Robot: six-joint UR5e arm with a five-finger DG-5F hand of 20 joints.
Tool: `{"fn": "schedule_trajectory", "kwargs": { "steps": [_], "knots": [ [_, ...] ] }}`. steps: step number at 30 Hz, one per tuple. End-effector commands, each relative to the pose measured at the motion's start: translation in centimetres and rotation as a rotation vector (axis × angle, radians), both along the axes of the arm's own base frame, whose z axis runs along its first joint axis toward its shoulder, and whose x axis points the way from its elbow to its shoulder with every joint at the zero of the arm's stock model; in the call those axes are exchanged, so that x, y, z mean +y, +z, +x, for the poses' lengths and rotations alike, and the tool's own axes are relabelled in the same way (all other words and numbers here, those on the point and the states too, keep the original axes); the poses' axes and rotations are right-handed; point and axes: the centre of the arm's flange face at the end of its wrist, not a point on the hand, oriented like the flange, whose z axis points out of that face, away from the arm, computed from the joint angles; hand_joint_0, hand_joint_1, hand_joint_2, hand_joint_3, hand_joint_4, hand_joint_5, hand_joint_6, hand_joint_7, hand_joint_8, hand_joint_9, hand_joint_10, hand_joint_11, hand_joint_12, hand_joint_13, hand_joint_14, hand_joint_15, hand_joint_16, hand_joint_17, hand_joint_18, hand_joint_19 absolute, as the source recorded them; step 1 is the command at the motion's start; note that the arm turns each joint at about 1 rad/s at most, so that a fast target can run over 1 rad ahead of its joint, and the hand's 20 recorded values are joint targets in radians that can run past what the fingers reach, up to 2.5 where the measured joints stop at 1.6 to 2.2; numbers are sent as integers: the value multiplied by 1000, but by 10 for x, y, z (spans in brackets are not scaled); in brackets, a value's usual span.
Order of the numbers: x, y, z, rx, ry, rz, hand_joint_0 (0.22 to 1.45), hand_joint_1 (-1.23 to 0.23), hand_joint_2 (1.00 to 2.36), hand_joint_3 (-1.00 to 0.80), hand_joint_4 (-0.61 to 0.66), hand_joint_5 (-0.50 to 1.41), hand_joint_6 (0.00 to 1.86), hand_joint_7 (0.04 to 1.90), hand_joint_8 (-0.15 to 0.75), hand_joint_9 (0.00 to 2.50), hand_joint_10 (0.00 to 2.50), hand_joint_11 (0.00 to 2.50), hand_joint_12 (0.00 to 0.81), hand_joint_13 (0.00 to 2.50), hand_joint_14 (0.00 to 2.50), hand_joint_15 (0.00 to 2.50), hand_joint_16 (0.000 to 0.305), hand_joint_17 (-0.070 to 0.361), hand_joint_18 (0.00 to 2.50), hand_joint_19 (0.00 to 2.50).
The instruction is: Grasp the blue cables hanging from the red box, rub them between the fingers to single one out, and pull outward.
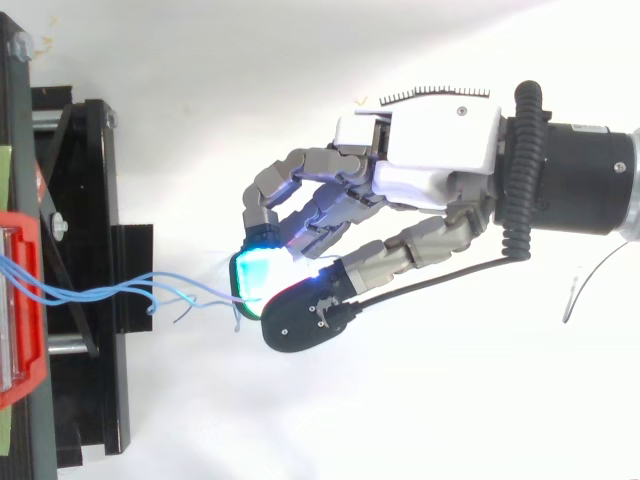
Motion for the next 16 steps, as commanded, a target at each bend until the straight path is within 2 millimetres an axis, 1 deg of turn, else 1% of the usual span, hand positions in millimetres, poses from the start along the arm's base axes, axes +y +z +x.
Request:
{"fn": "schedule_trajectory", "kwargs": {
  "steps": [1,16],
  "knots": [
    [0,0,0,-1,0,0,618,-879,1007,-8,74,-68,919,1232,303,776,3,110,258,557,7,208,45,100,648,252],
    [0,0,0,1,0,0,618,-882,1008,-10,83,-69,918,1241,301,793,4,136,251,559,7,210,44,98,643,262]
  ]
}}
